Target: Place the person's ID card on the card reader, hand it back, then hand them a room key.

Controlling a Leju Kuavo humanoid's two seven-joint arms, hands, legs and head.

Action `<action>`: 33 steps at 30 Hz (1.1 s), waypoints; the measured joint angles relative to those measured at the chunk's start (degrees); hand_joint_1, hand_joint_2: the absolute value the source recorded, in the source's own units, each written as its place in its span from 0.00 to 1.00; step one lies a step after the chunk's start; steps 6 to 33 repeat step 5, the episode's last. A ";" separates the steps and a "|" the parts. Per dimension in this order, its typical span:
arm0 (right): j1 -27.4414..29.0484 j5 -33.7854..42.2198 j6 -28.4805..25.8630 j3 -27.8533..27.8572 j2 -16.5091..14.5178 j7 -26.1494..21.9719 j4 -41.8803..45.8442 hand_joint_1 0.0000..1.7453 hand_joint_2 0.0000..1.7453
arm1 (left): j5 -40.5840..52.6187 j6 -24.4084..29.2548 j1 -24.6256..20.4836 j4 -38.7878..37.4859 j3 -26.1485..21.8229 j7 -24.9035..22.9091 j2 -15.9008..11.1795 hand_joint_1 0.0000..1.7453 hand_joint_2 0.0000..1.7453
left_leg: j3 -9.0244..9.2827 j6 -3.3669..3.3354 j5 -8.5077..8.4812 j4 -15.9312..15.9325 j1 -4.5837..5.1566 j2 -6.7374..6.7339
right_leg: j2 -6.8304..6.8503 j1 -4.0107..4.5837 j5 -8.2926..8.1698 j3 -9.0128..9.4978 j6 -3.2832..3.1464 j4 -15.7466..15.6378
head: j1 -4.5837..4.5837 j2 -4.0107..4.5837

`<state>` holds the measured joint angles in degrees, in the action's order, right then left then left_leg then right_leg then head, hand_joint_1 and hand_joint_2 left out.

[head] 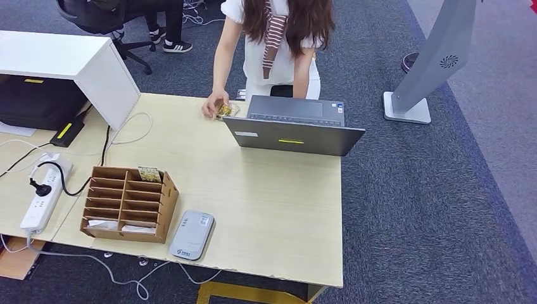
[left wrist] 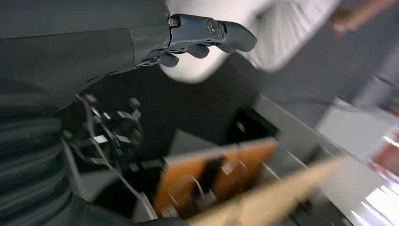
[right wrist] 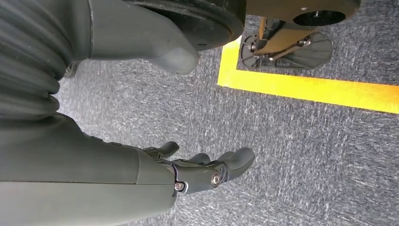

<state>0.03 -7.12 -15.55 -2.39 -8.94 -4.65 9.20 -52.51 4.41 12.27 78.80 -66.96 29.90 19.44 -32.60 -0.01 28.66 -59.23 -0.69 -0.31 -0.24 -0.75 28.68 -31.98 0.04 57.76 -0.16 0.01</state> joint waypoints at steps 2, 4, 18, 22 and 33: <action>-0.09 -0.42 -0.11 -0.24 0.01 0.30 0.00 0.00 1.00 | 2.61 2.45 -0.52 -7.20 0.77 0.29 0.01 0.00 1.00 | 0.01 -0.03 0.02 -0.02 0.02 0.00 | 0.00 -0.01 -0.01 0.02 0.02 -0.03 | 0.01 0.00; -0.19 -0.80 -0.20 -0.52 0.03 0.54 0.00 0.00 1.00 | 5.45 4.58 -1.02 -13.46 1.62 0.11 -0.03 0.00 1.00 | 0.01 -0.05 0.03 -0.04 0.01 0.00 | -0.01 -0.01 -0.02 0.04 0.03 -0.06 | 0.01 -0.01; -0.22 -0.90 -0.22 -0.60 0.04 0.58 0.00 0.00 1.00 | 6.20 5.13 -1.15 -14.91 1.84 0.04 -0.04 0.00 1.00 | 0.01 -0.05 0.03 -0.04 0.01 -0.01 | -0.01 -0.01 -0.02 0.04 0.04 -0.06 | 0.00 -0.01; -0.22 -0.90 -0.22 -0.60 0.04 0.58 0.00 0.00 1.00 | 6.20 5.13 -1.15 -14.91 1.84 0.04 -0.04 0.00 1.00 | 0.01 -0.05 0.03 -0.04 0.01 -0.01 | -0.01 -0.01 -0.02 0.04 0.04 -0.06 | 0.00 -0.01; -0.22 -0.90 -0.22 -0.60 0.04 0.58 0.00 0.00 1.00 | 6.20 5.13 -1.15 -14.91 1.84 0.04 -0.04 0.00 1.00 | 0.01 -0.05 0.03 -0.04 0.01 -0.01 | -0.01 -0.01 -0.02 0.04 0.04 -0.06 | 0.00 -0.01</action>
